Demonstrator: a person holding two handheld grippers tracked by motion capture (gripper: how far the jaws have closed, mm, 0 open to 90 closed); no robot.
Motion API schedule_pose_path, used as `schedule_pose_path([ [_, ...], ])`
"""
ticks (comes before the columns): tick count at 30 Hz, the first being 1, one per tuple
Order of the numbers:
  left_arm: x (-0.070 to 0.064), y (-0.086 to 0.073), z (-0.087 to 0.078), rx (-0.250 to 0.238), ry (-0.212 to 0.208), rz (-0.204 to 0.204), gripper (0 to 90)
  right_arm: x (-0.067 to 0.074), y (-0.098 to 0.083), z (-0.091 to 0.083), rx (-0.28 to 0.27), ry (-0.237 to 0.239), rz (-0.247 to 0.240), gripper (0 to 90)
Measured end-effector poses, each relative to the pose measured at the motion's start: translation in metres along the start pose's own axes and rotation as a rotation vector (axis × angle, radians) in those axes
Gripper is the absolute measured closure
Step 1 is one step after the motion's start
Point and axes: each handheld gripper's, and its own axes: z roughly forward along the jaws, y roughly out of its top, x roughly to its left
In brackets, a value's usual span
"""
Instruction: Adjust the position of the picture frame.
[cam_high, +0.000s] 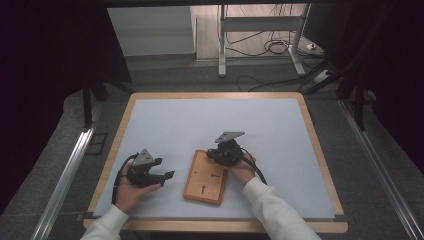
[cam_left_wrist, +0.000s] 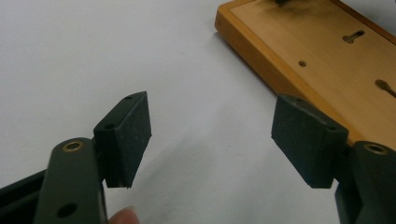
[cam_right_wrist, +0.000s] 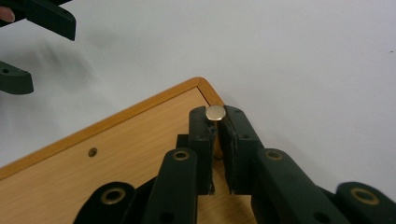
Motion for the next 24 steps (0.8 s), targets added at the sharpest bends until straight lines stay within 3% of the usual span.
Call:
schedule_pose_path([
  [13, -0.001, 0.0, 0.001, 0.007, 0.003, 0.002, 28.0, 0.003, 0.001, 0.009, -0.004, 0.017, -0.012, 81.4],
  [16, -0.001, 0.0, 0.001, 0.008, 0.001, 0.002, 28.0, 0.0, 0.002, 0.006, -0.037, 0.057, 0.029, 68.2],
  [21, -0.002, 0.0, 0.001, 0.009, -0.002, 0.01, 28.0, 0.001, 0.005, -0.011, -0.046, -0.002, 0.007, 49.3],
  [24, -0.003, 0.0, 0.002, 0.012, -0.005, 0.016, 28.0, -0.003, 0.001, -0.036, -0.063, -0.052, -0.007, 40.5],
])
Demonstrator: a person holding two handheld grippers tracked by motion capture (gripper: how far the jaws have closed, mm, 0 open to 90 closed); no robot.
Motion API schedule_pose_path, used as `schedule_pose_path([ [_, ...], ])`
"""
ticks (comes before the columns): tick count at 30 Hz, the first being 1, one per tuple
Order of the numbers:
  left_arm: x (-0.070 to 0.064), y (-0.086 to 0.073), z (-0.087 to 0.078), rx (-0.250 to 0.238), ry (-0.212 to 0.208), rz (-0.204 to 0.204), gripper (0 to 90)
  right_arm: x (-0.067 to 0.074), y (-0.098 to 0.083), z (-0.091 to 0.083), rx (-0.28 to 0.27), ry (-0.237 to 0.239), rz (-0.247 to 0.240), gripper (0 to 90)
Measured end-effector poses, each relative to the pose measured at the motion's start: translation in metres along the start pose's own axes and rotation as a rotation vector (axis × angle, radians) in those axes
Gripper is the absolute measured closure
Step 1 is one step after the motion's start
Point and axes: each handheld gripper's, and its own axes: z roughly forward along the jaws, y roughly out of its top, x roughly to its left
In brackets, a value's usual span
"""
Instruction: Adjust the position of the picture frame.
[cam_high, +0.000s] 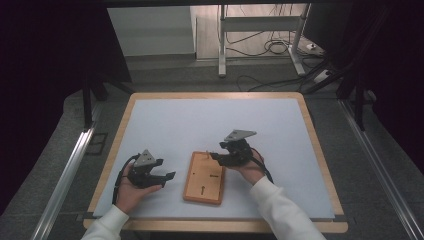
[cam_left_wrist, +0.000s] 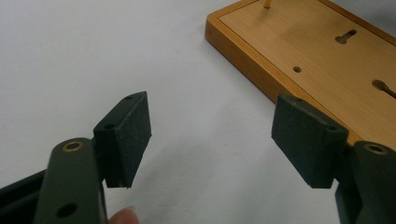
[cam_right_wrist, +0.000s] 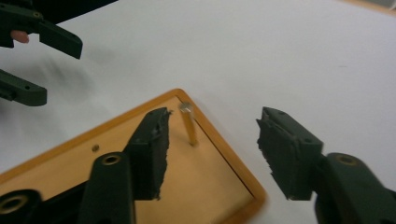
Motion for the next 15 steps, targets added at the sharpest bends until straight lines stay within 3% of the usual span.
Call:
schedule_pose_path([
  [4, -0.001, 0.001, -0.001, 0.0, -0.001, 0.004, 28.0, -0.008, -0.009, -0.023, 0.001, -0.036, 0.009, 36.2],
  [7, -0.002, 0.001, -0.001, 0.0, 0.0, 0.005, 27.9, -0.017, -0.026, -0.047, 0.018, -0.077, 0.035, 33.7],
  [9, -0.002, 0.001, -0.001, 0.0, -0.001, 0.005, 27.9, -0.019, -0.031, -0.052, 0.025, -0.081, 0.039, 33.2],
  [15, -0.003, 0.001, 0.0, 0.007, -0.011, 0.011, 29.8, -0.02, -0.069, -0.082, 0.05, -0.102, 0.064, 31.4],
])
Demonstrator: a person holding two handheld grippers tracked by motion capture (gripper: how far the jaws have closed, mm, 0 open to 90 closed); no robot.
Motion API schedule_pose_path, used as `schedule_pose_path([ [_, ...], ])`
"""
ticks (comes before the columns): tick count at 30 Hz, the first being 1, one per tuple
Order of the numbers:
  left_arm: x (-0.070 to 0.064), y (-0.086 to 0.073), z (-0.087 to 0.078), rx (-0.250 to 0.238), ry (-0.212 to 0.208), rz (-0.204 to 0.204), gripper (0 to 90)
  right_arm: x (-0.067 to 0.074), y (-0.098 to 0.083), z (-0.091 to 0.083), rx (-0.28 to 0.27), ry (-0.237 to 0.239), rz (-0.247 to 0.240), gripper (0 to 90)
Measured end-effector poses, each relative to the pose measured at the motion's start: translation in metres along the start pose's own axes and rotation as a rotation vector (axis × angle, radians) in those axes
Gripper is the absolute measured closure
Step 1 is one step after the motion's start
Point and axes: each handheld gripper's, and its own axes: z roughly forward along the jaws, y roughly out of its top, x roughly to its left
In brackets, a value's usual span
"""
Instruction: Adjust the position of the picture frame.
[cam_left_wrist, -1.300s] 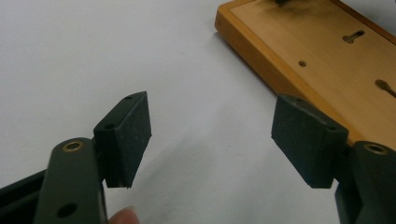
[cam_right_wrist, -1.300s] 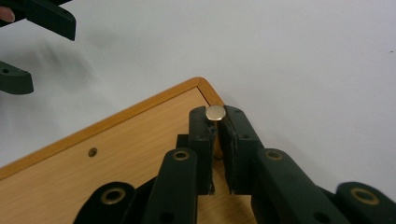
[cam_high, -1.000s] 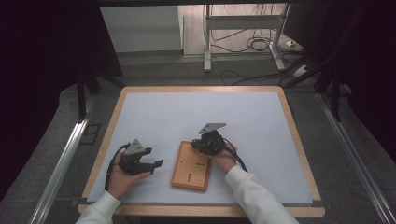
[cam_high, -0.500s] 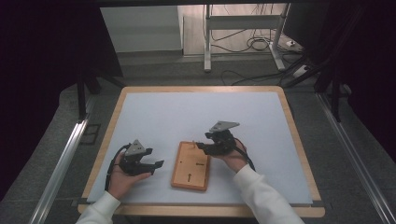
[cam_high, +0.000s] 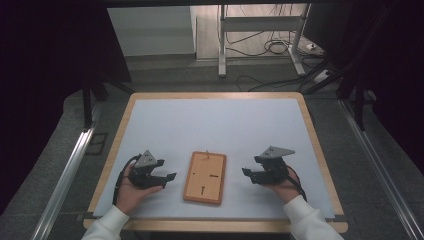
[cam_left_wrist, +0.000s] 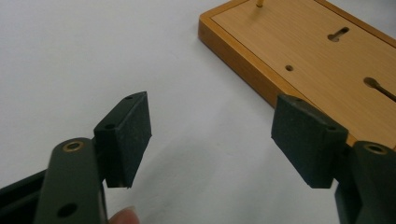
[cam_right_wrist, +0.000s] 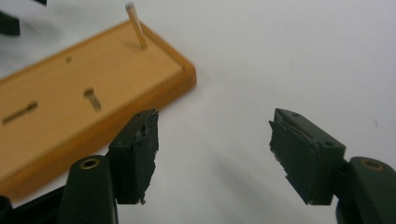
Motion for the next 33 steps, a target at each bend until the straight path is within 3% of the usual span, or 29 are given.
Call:
schedule_pose_path([
  [1, -0.002, 0.001, -0.001, 0.007, -0.035, 0.005, 35.8, 0.0, -0.005, -0.004, 0.0, 0.0, -0.001, 31.1],
  [3, -0.003, 0.002, -0.001, 0.015, -0.052, 0.011, 46.0, 0.0, -0.01, -0.007, 0.0, -0.002, 0.0, 30.8],
  [4, -0.005, 0.003, -0.001, 0.026, -0.065, 0.02, 46.0, 0.0, -0.014, -0.011, -0.002, -0.004, -0.001, 30.6],
  [7, -0.011, 0.005, 0.0, 0.063, -0.105, 0.061, 74.7, 0.0, -0.024, -0.024, -0.021, -0.016, 0.005, 30.3],
  [8, -0.013, 0.006, 0.001, 0.073, -0.118, 0.07, 74.7, 0.0, -0.024, -0.024, -0.021, -0.016, 0.005, 30.3],
  [10, -0.017, 0.006, 0.002, 0.087, -0.127, 0.081, 84.7, 0.0, -0.028, -0.03, -0.03, -0.021, 0.005, 29.7],
  [13, -0.023, 0.006, 0.003, 0.115, -0.161, 0.088, 89.6, 0.001, -0.029, -0.034, -0.029, -0.024, 0.003, 28.4],
  [21, -0.039, -0.001, 0.007, 0.166, -0.198, 0.129, 90.0, 0.003, -0.036, -0.039, -0.016, -0.042, 0.002, 27.7],
  [33, -0.046, 0.0, 0.01, 0.206, -0.203, 0.16, 89.9, -0.001, -0.035, -0.041, -0.022, -0.06, 0.01, 27.7],
])
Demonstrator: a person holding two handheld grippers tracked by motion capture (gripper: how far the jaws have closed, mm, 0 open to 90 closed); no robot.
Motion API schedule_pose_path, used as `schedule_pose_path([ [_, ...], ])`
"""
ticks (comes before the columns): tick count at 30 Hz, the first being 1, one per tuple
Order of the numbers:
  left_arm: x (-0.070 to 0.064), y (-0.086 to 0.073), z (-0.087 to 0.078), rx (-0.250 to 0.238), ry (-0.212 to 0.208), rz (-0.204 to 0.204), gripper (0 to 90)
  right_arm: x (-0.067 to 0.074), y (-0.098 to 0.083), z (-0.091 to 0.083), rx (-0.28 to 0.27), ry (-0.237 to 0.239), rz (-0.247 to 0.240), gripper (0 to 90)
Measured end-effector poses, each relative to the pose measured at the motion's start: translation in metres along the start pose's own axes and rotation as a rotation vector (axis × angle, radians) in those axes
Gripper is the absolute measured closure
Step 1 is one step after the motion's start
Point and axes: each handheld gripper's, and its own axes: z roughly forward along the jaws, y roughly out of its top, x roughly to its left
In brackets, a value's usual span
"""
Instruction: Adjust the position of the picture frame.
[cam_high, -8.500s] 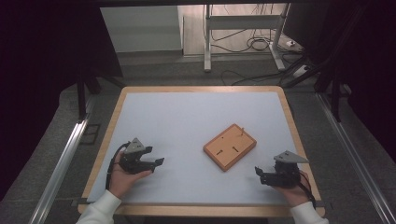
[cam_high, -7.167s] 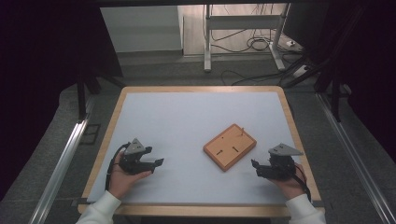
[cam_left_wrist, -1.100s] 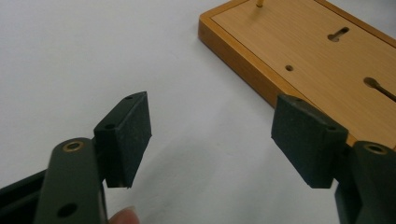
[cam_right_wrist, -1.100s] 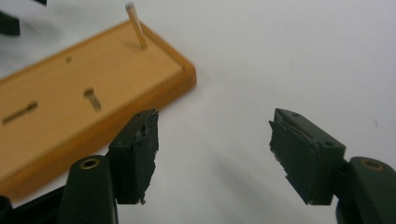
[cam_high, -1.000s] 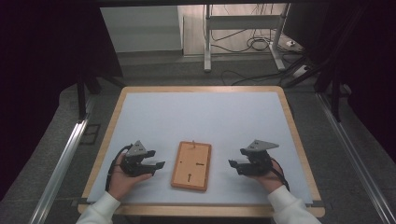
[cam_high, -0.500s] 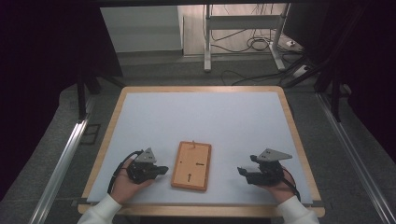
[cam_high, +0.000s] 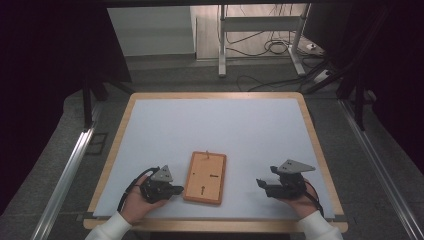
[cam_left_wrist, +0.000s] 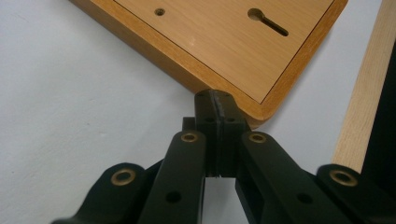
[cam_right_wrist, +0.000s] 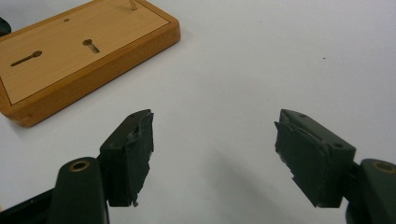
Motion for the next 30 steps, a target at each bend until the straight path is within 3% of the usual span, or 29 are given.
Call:
schedule_pose_path([
  [2, -0.001, -0.001, 0.003, 0.028, 0.004, 0.013, 90.0, -0.001, 0.0, 0.0, 0.0, -0.003, 0.003, 27.7],
  [12, -0.001, 0.0, 0.003, 0.023, -0.003, -0.001, 89.9, -0.003, 0.0, -0.002, -0.004, -0.018, 0.001, 27.7],
  [30, -0.008, 0.008, 0.012, 0.024, -0.035, 0.011, 89.9, -0.005, 0.001, 0.001, 0.001, -0.019, -0.011, 27.7],
])
